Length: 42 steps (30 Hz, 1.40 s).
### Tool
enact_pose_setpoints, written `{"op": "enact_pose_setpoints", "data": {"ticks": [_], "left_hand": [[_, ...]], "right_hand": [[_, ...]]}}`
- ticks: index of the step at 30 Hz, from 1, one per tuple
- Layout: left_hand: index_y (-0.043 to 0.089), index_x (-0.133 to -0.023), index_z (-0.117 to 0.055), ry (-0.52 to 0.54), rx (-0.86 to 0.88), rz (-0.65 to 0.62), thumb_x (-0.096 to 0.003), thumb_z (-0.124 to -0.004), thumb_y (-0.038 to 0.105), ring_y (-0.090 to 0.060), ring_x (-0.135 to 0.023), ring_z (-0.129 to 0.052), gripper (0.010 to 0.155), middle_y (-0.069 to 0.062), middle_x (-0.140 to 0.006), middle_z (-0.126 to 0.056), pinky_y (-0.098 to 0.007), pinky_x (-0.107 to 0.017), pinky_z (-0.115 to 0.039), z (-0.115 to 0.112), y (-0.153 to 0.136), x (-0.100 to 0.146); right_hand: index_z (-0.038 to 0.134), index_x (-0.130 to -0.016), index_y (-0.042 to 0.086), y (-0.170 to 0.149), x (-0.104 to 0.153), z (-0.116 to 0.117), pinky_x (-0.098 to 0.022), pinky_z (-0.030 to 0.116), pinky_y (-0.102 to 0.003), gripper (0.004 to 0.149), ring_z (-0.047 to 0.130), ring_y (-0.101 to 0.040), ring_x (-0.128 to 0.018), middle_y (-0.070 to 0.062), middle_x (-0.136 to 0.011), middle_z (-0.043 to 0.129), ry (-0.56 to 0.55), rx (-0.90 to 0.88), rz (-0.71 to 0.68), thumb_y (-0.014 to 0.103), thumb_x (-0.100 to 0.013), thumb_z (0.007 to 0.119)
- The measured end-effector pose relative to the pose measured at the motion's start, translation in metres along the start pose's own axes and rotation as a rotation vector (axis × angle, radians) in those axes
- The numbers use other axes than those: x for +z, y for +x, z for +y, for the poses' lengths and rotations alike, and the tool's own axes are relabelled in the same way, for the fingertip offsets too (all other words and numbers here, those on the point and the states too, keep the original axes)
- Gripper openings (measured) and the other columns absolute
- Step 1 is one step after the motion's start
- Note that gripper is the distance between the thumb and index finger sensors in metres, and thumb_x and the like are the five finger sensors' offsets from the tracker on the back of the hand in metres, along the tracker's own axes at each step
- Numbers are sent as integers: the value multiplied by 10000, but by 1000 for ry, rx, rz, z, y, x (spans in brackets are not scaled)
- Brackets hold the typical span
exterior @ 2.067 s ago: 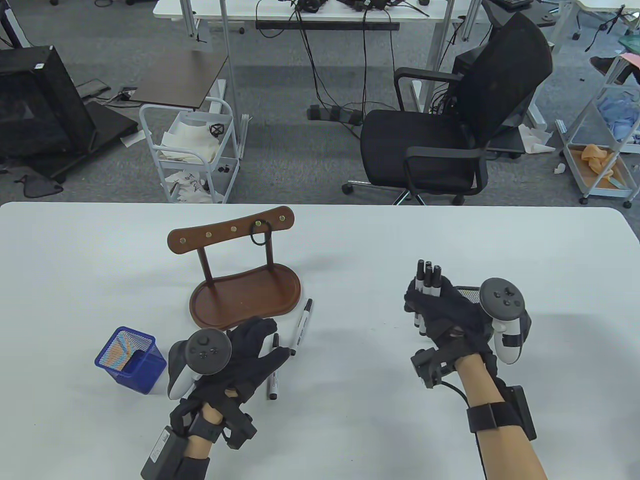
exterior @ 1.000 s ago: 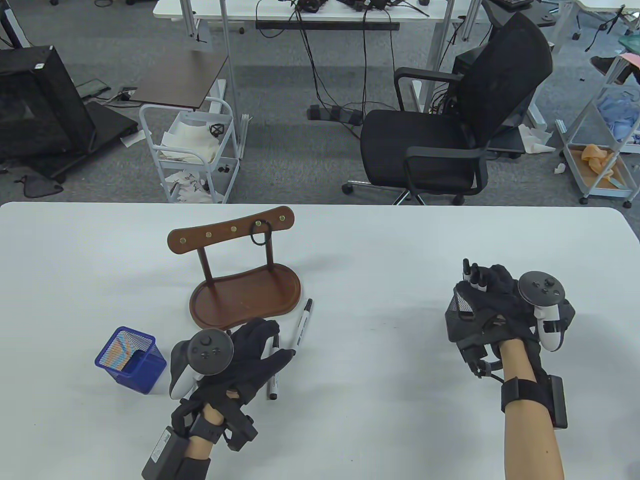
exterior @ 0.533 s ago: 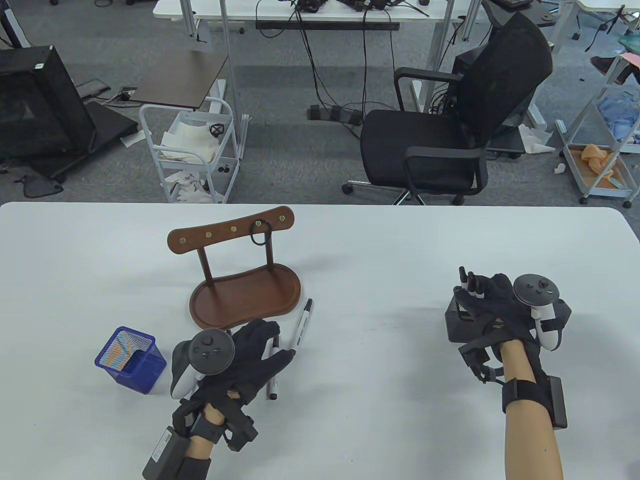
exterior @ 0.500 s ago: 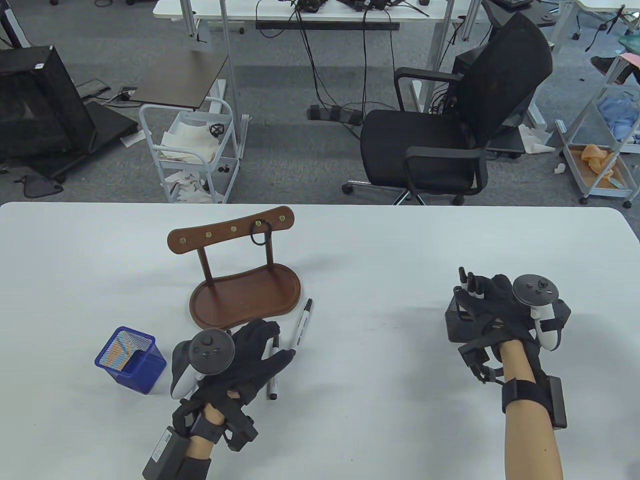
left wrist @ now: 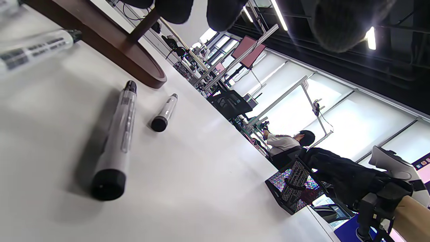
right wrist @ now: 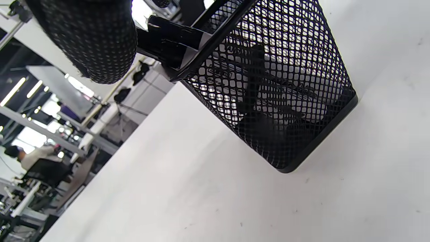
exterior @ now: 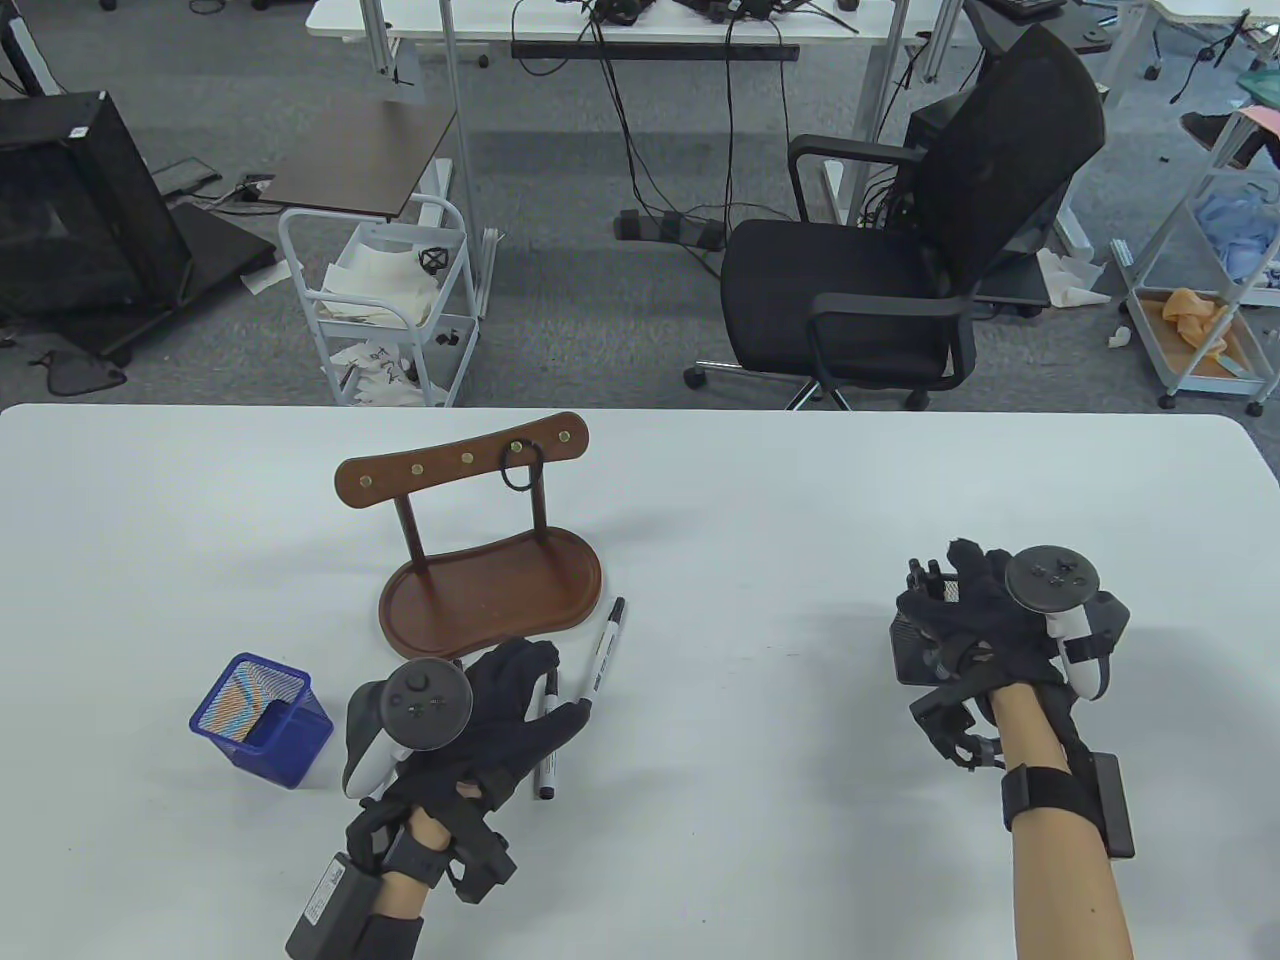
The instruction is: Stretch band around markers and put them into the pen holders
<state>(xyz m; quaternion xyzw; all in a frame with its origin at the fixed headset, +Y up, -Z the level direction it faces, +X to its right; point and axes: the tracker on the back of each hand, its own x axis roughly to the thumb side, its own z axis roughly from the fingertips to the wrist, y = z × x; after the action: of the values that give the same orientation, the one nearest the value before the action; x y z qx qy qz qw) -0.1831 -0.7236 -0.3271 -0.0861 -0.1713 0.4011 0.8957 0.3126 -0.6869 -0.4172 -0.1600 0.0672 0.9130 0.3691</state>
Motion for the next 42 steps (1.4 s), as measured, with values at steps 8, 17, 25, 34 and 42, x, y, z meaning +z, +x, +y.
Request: {"op": "enact_pose_setpoints", "data": {"ticks": [8, 17, 25, 34, 42], "left_hand": [[107, -1196, -410, 0, -26, 2, -570, -698, 666, -636, -1116, -260, 887, -332, -1279, -316, -820, -714, -262, -1, 0, 0], [109, -1196, -410, 1, -36, 5, -568, -701, 666, -638, -1116, -261, 888, -333, -1280, -317, -821, -714, -258, -2, 0, 0], [110, -1196, -411, -7, -33, 10, -568, -701, 665, -684, -1097, -273, 887, -334, -1280, -334, -825, -710, -267, -4, 0, -1], [82, -1190, -399, 34, 18, 35, -571, -700, 643, -695, -1086, -285, 888, -354, -1263, -346, -824, -708, -279, 1, -2, -12], [35, -1179, -366, 82, 120, 103, -585, -693, 606, -660, -1100, -296, 887, -363, -1247, -354, -807, -720, -305, 23, -1, -38]], "right_hand": [[359, -1114, 288, 34, 22, 12, -727, 72, -661, 870, 50, -379, -1087, -84, -1251, 168, -31, 183, -116, 489, -458, 893], [364, -1120, 288, 74, 61, 52, -730, 93, -675, 869, 48, -397, -1091, -90, -1259, 157, 70, 289, -311, 510, -456, 878], [364, -1125, 297, 76, 91, 102, -739, 107, -674, 813, 54, -409, -1097, -92, -1264, 157, 193, 277, -421, 539, -481, 797], [368, -1129, 296, 72, 112, 126, -733, 98, -680, 833, 53, -415, -1099, -97, -1267, 163, 218, 310, -483, 562, -470, 804], [380, -1128, 295, 55, 113, 136, -724, 86, -683, 833, 54, -411, -1099, -103, -1268, 170, 230, 292, -489, 564, -466, 807]]}}
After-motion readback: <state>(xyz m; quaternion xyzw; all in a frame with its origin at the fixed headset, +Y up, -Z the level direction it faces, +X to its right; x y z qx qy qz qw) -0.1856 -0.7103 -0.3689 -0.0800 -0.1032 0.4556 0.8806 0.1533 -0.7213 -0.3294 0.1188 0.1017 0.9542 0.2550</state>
